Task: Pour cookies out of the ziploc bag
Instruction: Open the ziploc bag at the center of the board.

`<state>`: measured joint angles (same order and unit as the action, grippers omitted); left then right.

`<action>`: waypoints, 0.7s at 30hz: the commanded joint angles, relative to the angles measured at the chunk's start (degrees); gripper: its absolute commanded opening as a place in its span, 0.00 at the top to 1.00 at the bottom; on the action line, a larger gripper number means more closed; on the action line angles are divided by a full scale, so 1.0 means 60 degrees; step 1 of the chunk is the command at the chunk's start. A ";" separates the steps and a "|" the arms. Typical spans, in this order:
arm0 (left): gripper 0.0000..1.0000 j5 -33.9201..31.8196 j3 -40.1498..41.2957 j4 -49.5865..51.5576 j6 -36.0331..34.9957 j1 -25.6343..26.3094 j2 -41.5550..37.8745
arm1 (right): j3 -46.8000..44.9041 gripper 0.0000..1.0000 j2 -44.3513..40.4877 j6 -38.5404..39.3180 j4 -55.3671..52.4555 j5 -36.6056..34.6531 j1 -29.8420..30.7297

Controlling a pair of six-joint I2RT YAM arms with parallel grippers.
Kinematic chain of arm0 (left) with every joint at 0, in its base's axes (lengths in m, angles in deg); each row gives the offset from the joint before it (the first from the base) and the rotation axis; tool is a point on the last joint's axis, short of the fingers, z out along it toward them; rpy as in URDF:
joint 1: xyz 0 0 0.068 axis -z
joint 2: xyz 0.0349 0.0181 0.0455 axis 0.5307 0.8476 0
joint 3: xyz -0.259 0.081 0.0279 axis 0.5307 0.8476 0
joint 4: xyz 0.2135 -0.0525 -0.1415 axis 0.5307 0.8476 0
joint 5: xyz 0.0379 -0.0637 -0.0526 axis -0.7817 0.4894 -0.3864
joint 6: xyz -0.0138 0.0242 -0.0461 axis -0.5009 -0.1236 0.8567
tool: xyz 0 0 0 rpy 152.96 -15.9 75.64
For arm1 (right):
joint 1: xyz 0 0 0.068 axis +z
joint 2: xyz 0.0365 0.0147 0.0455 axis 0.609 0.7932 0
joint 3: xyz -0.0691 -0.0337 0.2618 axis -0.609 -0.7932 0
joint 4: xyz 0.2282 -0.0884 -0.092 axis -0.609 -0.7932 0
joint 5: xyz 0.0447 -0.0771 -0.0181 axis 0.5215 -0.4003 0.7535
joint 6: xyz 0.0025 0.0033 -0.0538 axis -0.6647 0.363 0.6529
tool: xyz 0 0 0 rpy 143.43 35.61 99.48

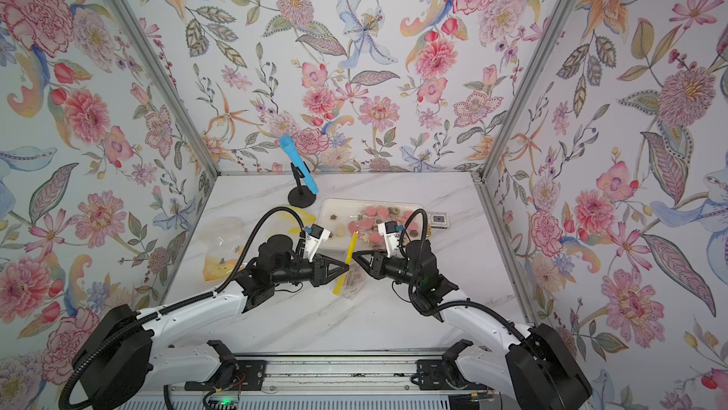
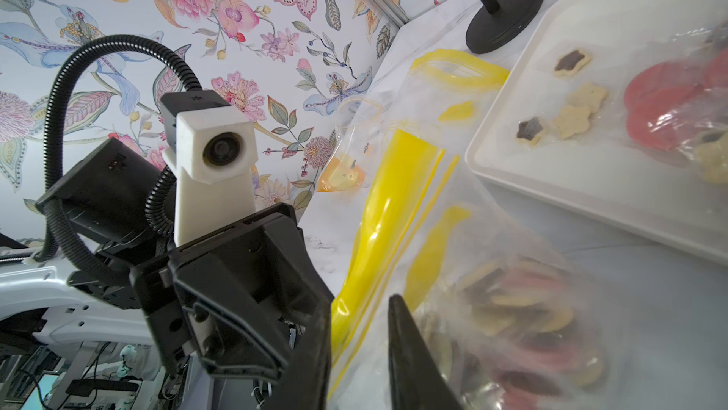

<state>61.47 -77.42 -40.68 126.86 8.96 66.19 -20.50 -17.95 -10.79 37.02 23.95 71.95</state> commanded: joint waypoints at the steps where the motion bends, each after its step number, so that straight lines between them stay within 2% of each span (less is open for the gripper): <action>1: 0.83 0.0205 0.0155 -0.0317 0.0057 -0.0011 0.0061 | 0.0010 0.64 -0.0158 0.0008 0.0054 0.0034 0.0129; 3: 0.86 0.0194 0.0100 -0.0272 0.0043 0.0034 0.0029 | 0.0184 0.58 -0.0117 0.0010 -0.0271 -0.0103 0.0245; 7: 0.88 0.0161 -0.0017 -0.0087 -0.0060 0.0151 0.0012 | 0.0383 0.59 -0.0050 -0.0042 -0.0462 -0.0312 0.0394; 15: 0.89 0.0061 -0.0027 0.0071 -0.0170 0.0269 -0.0022 | 0.0548 0.84 0.0084 -0.0089 -0.0777 -0.0589 0.0662; 21: 0.87 -0.0047 0.0028 0.0068 -0.0207 0.0269 -0.0147 | 0.0467 0.98 0.0075 -0.0060 -0.0774 -0.0635 0.0662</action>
<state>61.80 -77.31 -40.07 126.47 10.08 66.30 -18.59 -17.93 -11.27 32.12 20.80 75.67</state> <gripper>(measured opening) 0.133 0.047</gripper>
